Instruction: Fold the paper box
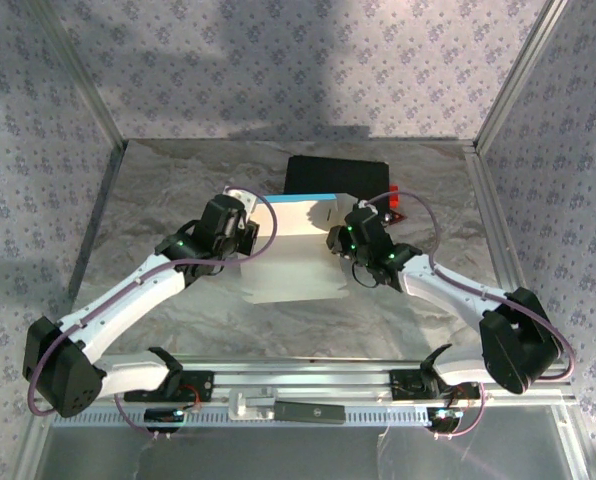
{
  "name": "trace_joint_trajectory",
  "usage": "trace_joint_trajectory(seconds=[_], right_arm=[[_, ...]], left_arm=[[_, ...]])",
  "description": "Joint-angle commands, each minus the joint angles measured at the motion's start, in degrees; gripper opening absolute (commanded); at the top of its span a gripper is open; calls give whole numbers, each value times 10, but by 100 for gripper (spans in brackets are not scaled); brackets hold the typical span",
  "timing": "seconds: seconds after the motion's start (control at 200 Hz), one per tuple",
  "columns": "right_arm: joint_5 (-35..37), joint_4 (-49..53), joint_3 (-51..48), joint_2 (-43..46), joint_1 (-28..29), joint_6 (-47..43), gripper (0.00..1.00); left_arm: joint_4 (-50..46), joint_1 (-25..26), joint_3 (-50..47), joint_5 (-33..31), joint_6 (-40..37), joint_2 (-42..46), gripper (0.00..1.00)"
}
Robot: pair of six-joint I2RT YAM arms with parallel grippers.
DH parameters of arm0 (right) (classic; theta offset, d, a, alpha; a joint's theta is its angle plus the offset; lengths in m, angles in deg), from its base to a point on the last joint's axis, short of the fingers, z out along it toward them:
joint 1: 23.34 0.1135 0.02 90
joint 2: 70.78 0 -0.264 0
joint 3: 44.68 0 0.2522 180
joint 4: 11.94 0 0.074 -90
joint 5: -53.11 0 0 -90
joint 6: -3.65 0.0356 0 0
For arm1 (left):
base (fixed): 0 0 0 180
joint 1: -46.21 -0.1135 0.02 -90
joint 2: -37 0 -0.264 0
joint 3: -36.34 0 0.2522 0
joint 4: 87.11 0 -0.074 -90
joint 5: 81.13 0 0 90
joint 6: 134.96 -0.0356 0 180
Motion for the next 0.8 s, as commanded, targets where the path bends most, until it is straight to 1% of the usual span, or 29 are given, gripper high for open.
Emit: trace_joint_trajectory(seconds=[0.0,0.105,0.2,0.245,0.27,0.315,0.525,0.59,0.66,0.795], right_arm=[[5,5,30,5,10,-16,22],[2,3,35,3,13,-14,19],[1,-4,37,0,19,-8,12],[3,-1,43,-2,24,-10,8],[5,5,47,-2,26,-11,3],[10,8,50,-4,30,-14,0],[47,58,55,6,33,-18,0],[54,73,53,8,30,-20,8],[53,71,44,12,24,-23,12],[45,69,35,9,10,-27,16]], left_arm=[[10,2,21,11,2,-7,0],[15,2,19,11,4,-9,0],[19,2,17,11,7,-12,0],[22,2,17,11,8,-13,0],[22,1,16,10,7,-14,0],[23,0,16,11,8,-16,0],[22,0,16,11,8,-16,0],[19,-1,17,9,7,-13,0],[19,-1,17,10,7,-11,0],[15,-3,20,10,6,-9,0]])
